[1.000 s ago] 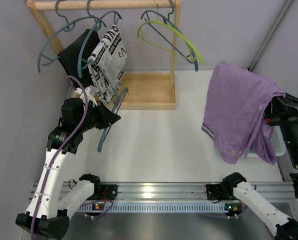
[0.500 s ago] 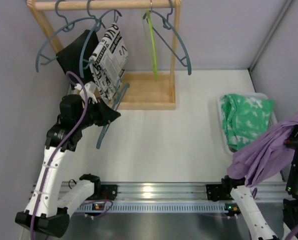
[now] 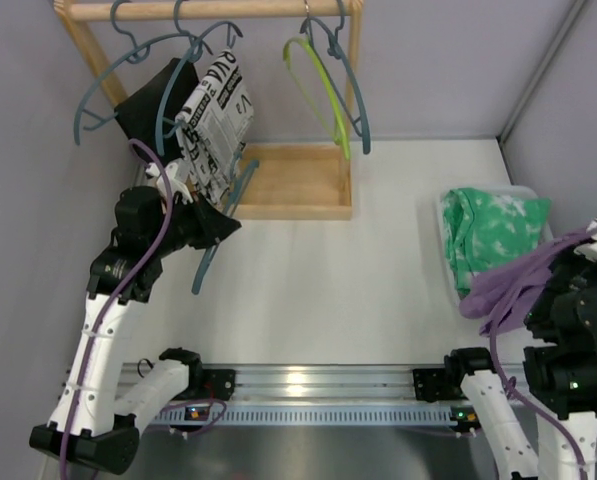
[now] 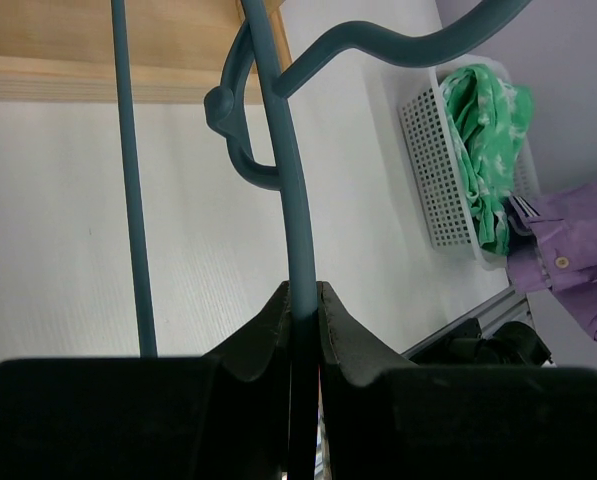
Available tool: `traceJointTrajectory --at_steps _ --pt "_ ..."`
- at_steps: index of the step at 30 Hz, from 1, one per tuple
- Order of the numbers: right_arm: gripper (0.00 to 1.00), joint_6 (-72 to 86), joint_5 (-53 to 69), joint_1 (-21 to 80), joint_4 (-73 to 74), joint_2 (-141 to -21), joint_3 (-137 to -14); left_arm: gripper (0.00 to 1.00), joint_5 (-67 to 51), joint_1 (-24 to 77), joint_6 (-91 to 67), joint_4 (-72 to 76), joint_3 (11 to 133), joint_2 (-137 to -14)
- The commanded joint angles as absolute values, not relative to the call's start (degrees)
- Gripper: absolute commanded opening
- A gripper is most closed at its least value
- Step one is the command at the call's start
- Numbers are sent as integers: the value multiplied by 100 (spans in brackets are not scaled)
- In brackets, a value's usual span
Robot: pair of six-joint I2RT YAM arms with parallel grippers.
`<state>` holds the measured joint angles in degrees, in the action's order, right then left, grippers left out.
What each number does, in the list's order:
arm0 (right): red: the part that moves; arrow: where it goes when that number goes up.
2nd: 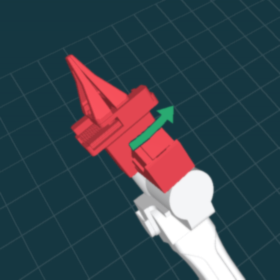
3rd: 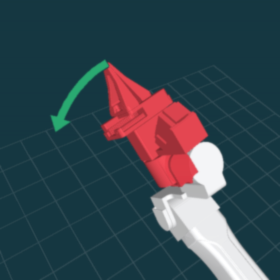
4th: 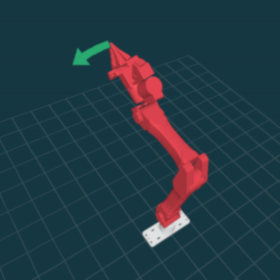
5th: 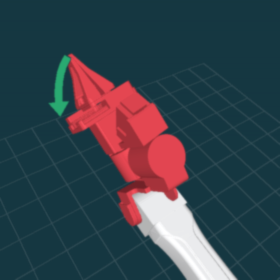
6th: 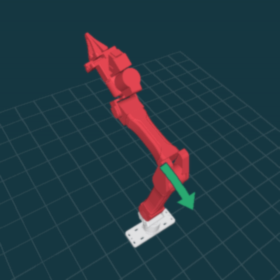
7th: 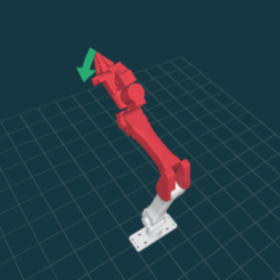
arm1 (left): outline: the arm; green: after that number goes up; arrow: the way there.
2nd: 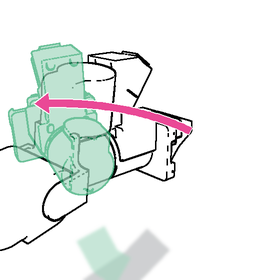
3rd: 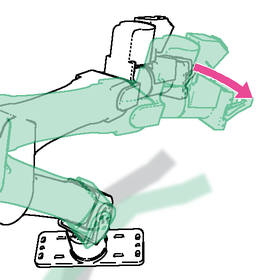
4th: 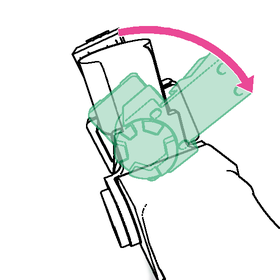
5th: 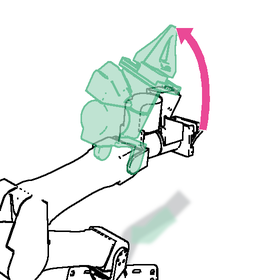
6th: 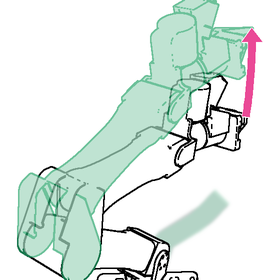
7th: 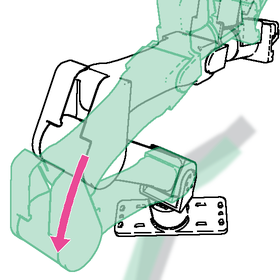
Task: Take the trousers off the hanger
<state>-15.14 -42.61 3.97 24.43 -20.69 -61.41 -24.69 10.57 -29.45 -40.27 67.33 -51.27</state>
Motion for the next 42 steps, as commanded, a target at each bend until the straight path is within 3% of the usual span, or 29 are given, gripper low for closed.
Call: traceJointTrajectory --at_steps 1,12,23,25,28,29,32,33,42 --pt "0 -2292 -4465 413 1004 -2521 -5837 0 -2584 1046 -2927 -3639 7031 -5124" --pt "0 -2488 -3060 150 -1325 -4593 -4615 0 -2716 1046 -2541 -3533 7215 -4896" --pt "0 -1319 -1311 -711 -1222 -6828 -4684 0 -2874 1046 -2250 -3349 8129 -5395" --pt "4 -1266 -985 -905 -1169 -7083 -4711 0 -2900 1046 -2267 -3296 8331 -5536" --pt "29 -1169 -660 -1081 -915 -7128 -4825 0 -2612 1046 -2259 -3287 8603 -5896" --pt "57 -1134 -494 -1133 -810 -7093 -4938 0 -2445 1046 -2233 -3278 8787 -6089" --pt "95 -976 -36 -1318 -326 -6804 -5255 0 -2224 1055 -2276 -3208 9165 -6476" --pt "99 -949 278 -1379 -55 -6637 -5343 0 -2119 1055 -2294 -3199 9280 -6591" --pt "99 -545 957 -1599 1185 -5846 -6406 0 -1749 1125 -2408 -2594 9914 -7488"
